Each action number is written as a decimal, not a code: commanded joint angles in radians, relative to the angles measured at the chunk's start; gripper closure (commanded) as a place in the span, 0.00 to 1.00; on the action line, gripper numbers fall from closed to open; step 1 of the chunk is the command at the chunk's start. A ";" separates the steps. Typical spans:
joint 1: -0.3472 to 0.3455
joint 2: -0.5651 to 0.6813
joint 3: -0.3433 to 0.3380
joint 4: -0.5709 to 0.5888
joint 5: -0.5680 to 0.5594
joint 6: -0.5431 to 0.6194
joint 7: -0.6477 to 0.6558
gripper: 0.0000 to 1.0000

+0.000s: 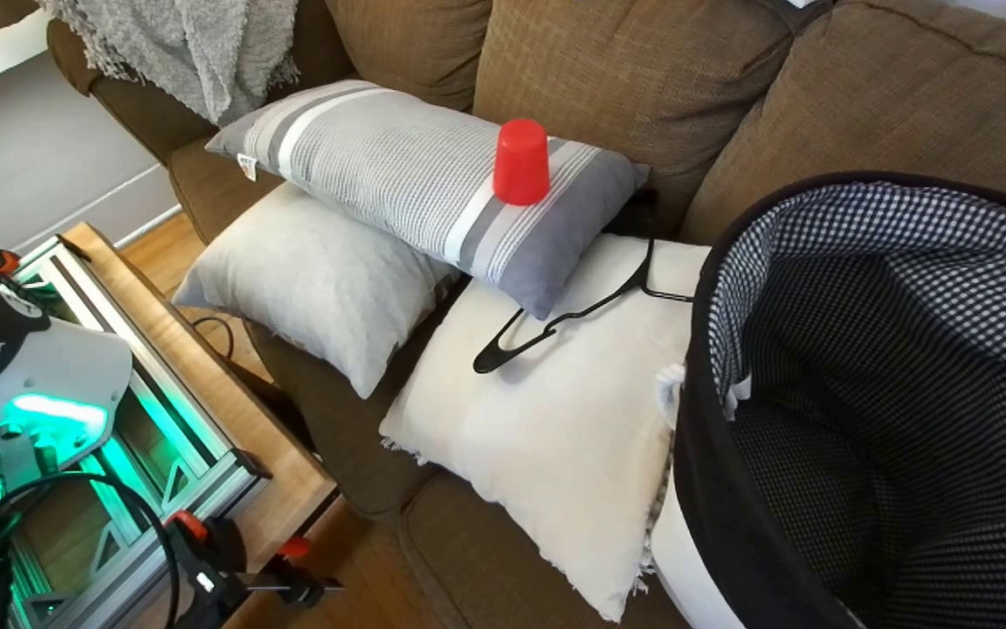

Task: Pick up the book and place it on the top gray pillow

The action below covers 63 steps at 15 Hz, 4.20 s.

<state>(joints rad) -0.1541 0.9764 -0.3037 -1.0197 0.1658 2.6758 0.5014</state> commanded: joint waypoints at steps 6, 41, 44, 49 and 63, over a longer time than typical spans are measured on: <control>0.013 0.025 -0.030 0.017 -0.019 -0.047 0.026 0.00; -0.131 0.275 0.179 0.213 0.349 0.176 0.460 0.48; -0.130 0.303 0.160 0.258 0.343 0.148 0.503 0.71; -0.153 0.319 0.193 0.289 0.291 0.109 0.551 1.00; -0.299 -0.043 0.646 -0.090 0.276 0.147 -0.412 0.97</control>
<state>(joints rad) -0.3488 1.0635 0.1831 -0.9374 0.4744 2.7981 0.2847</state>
